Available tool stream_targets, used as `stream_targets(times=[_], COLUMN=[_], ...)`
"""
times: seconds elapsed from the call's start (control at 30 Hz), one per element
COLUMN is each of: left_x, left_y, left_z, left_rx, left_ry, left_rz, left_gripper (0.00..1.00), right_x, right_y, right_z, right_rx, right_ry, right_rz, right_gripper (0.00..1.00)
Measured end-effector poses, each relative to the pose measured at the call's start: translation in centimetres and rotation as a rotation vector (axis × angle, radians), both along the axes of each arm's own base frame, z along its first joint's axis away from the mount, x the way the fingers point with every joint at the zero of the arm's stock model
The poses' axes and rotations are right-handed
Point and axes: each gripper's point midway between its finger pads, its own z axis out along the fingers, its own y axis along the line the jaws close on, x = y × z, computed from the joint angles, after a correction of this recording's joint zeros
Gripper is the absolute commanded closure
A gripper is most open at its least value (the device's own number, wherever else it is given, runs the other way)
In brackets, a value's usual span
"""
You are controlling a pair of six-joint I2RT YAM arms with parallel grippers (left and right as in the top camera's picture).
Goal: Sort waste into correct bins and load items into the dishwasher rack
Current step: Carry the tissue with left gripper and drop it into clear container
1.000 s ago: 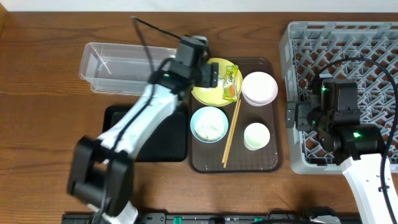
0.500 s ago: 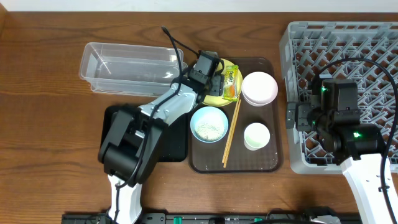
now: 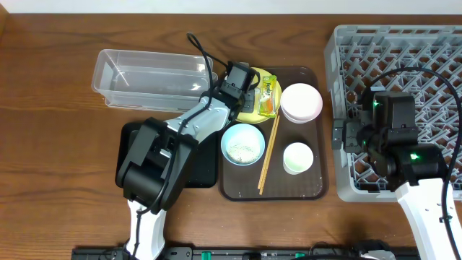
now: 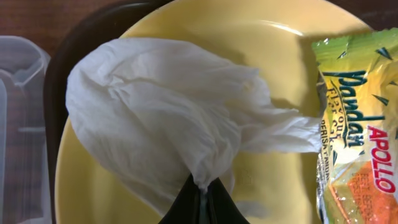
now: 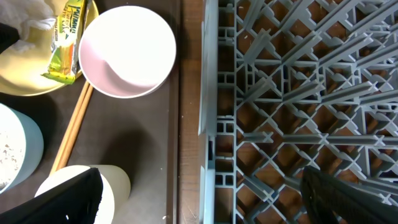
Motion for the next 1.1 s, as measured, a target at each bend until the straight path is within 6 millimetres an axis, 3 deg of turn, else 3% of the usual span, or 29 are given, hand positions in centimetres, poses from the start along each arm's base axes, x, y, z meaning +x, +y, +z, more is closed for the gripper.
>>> stream_targets(times=[0.07, 0.13, 0.27, 0.37, 0.47, 0.57, 0.7, 0.73, 0.77, 0.83, 0.97, 1.1], left_x=[-0.1, -0.1, 0.0, 0.0, 0.3, 0.8, 0.9, 0.9, 0.9, 1.1, 1.1, 0.7], left_y=[0.1, 0.1, 0.8, 2.8, 5.5, 8.3, 12.1, 13.1, 13.9, 15.1, 15.0, 12.1], left_z=[0.7, 2.7, 9.7, 14.6, 17.2, 17.8, 16.6, 16.4, 16.2, 16.2, 16.1, 16.0], left_rx=[-0.001, -0.016, -0.069, -0.090, -0.088, -0.067, -0.024, -0.019, -0.018, -0.018, -0.047, -0.107], left_ry=[-0.003, -0.028, -0.132, -0.213, -0.261, -0.272, -0.221, -0.212, -0.205, -0.200, -0.192, -0.167], left_rz=[0.000, 0.001, 0.016, 0.059, 0.120, 0.186, 0.268, 0.293, 0.317, 0.351, 0.356, 0.265], left_gripper=[0.94, 0.94, 0.94, 0.94, 0.94, 0.94, 0.94, 0.85, 0.62, 0.52, 0.49, 0.48], right_x=[0.0, 0.0, 0.0, 0.0, 0.0, 0.0, 0.0, 0.0, 0.0, 0.0, 0.0, 0.0], right_y=[0.0, 0.0, 0.0, 0.0, 0.0, 0.0, 0.0, 0.0, 0.0, 0.0, 0.0, 0.0], right_z=[0.0, 0.0, 0.0, 0.0, 0.0, 0.0, 0.0, 0.0, 0.1, 0.1, 0.1, 0.1], right_rx=[0.000, 0.000, 0.000, 0.000, 0.000, 0.000, 0.000, 0.000, 0.000, 0.001, 0.000, 0.000], right_ry=[0.000, 0.000, 0.000, 0.000, 0.000, 0.000, 0.000, -0.001, -0.001, -0.001, -0.002, -0.002], right_rz=[0.000, 0.000, 0.000, 0.000, 0.000, 0.000, 0.000, 0.000, 0.000, 0.000, 0.000, 0.000], right_gripper=[0.01, 0.01, 0.01, 0.01, 0.01, 0.01, 0.01, 0.01, 0.01, 0.01, 0.01, 0.01])
